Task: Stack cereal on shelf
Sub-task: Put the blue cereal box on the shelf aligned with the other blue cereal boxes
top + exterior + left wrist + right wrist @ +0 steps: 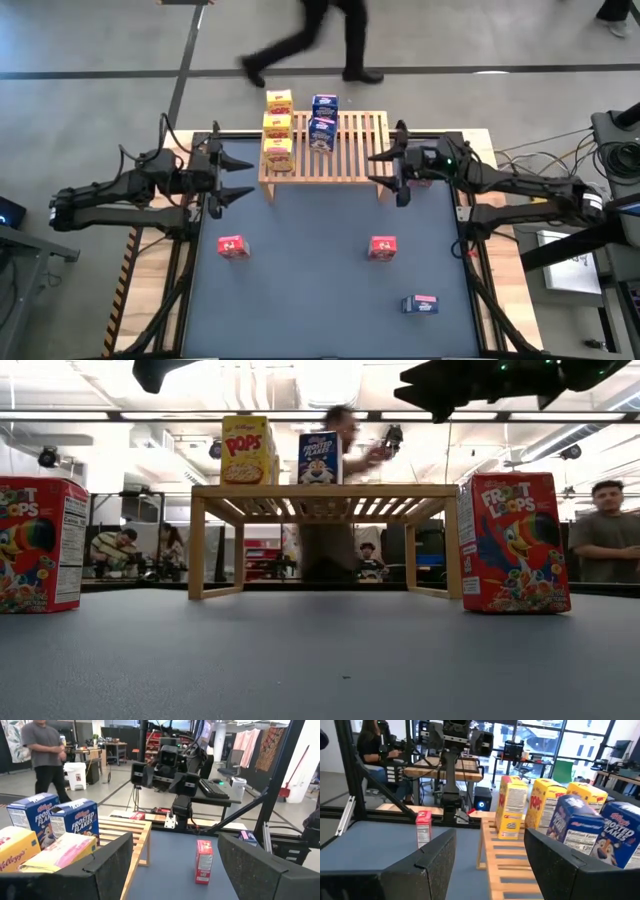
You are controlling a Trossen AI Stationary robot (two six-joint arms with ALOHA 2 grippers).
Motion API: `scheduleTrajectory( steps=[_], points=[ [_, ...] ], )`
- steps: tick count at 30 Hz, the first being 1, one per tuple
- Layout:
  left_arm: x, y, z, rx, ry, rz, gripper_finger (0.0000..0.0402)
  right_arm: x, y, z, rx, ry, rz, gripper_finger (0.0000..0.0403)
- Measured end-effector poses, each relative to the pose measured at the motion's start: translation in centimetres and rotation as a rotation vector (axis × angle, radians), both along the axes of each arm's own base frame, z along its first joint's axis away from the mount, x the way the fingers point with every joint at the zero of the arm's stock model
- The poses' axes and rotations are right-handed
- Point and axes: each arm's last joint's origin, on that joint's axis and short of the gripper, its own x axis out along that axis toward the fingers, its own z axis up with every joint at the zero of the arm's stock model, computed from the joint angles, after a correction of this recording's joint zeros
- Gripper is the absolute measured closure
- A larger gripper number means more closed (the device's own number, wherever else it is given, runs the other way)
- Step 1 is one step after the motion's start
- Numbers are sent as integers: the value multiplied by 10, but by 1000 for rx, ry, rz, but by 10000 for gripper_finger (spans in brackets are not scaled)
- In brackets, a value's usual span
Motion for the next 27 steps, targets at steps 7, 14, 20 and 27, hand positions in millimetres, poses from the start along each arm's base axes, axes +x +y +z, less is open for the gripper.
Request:
scheduleTrajectory(
  steps=[7,14,20,27],
  points=[
    [6,1,-3,-4,27,0,126,-3,13,-5,4,12,-4,179],
    [7,1,-3,-1,29,-1,126,-6,14,-5,44,65,-12,179],
    [7,1,-3,14,30,-2,126,-7,18,5,53,150,-65,179],
    [6,1,-3,30,32,-12,126,-6,33,16,44,248,-55,179]
  ],
)
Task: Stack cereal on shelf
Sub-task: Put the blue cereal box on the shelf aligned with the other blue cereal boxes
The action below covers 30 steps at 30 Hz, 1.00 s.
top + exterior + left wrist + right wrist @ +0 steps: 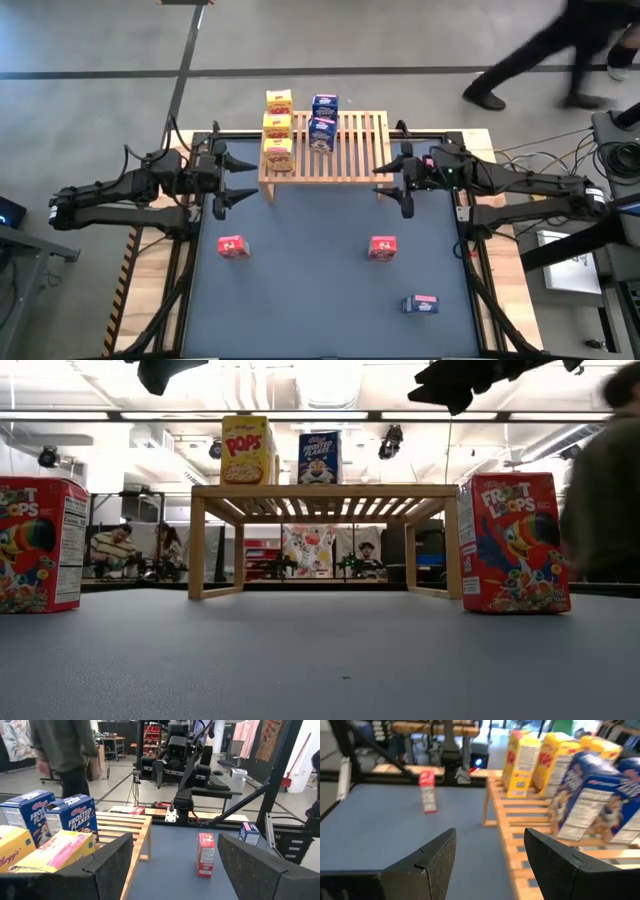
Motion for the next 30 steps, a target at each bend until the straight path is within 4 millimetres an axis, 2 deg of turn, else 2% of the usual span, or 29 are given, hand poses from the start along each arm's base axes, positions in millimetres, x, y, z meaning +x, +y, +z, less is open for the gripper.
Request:
scheduleTrajectory(
  steps=[12,16,22,25,30],
  points=[
    [0,-1,0,5,2,-23,126,-11,34,26,-13,189,-51,179],
    [0,-1,0,16,3,-24,126,-11,40,25,-18,222,-88,179],
    [-1,-1,-3,18,47,-24,126,-8,47,14,-15,308,-147,179],
    [-7,-1,4,30,87,-14,126,-9,53,11,1,361,-133,179],
    [-12,-2,16,31,89,-3,126,-14,61,23,31,406,-130,179]
  ],
)
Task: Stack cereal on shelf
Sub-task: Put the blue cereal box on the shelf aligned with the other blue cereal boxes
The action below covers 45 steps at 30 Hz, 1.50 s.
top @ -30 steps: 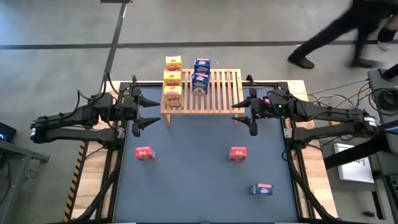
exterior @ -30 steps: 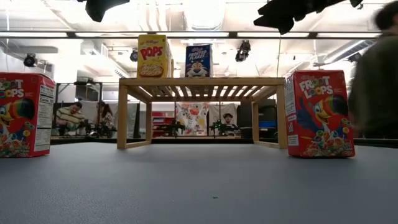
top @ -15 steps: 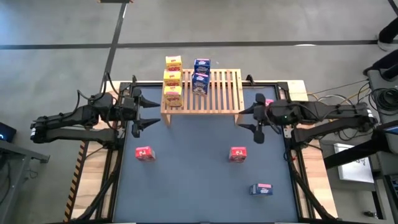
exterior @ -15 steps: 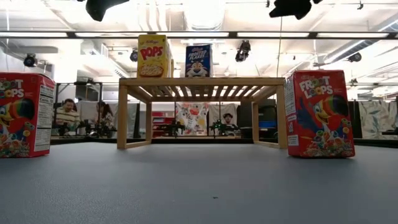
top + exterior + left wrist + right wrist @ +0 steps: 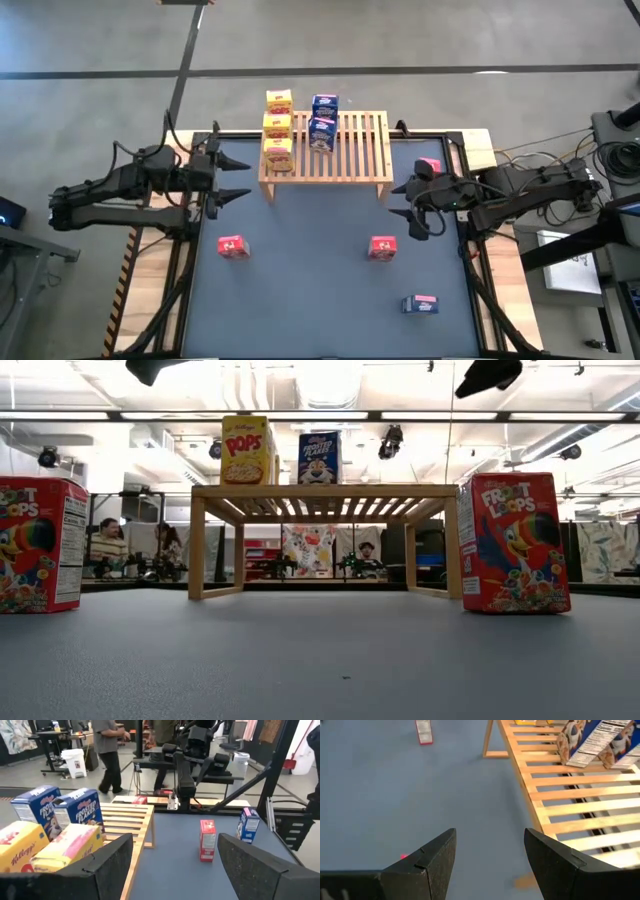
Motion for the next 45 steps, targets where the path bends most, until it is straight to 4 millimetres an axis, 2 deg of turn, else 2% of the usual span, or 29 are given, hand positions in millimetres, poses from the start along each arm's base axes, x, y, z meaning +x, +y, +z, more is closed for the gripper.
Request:
scheduleTrajectory(
  steps=[7,17,20,24,30,38,45],
  points=[
    [-3,0,-10,-37,105,4,126,-4,15,3,13,107,7,179],
    [0,0,-21,-68,216,7,126,7,25,-24,-2,280,3,179],
    [5,0,-26,-96,265,6,126,9,28,-30,44,341,22,179],
    [14,-4,-31,-101,303,-24,126,5,37,-29,133,418,33,179],
    [39,-12,-32,-84,276,-92,126,-7,49,-21,143,458,2,179],
    [70,-34,-39,-47,258,-210,126,-18,52,-8,184,471,-42,179],
    [89,-52,-49,17,273,-255,126,-20,58,-1,313,516,-41,179]
  ],
)
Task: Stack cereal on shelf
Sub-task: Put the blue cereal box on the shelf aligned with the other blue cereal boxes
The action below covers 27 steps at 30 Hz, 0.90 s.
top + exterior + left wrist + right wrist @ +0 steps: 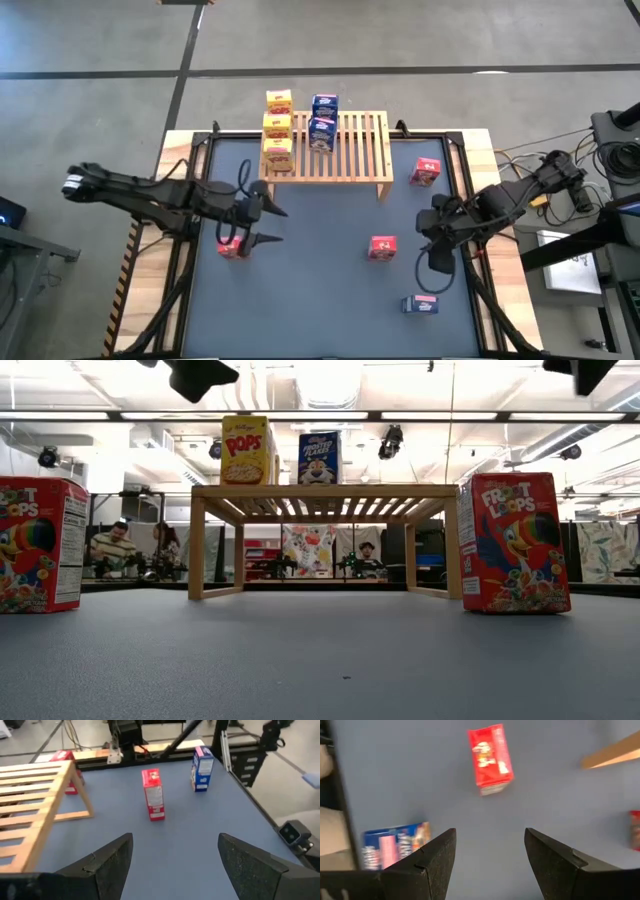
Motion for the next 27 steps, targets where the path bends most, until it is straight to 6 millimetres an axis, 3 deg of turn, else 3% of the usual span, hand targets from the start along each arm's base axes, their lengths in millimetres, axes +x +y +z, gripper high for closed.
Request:
scheduleTrajectory(
  steps=[6,17,22,27],
  points=[
    [5,-1,-5,5,28,1,126,6,38,-5,29,38,43,179],
    [3,-1,-3,-24,21,14,126,19,119,-33,-73,139,122,179],
    [3,-1,-3,-40,23,22,126,22,139,-39,-83,152,129,179],
    [3,-1,-3,-52,26,27,126,28,144,-45,-86,164,93,176]
  ],
)
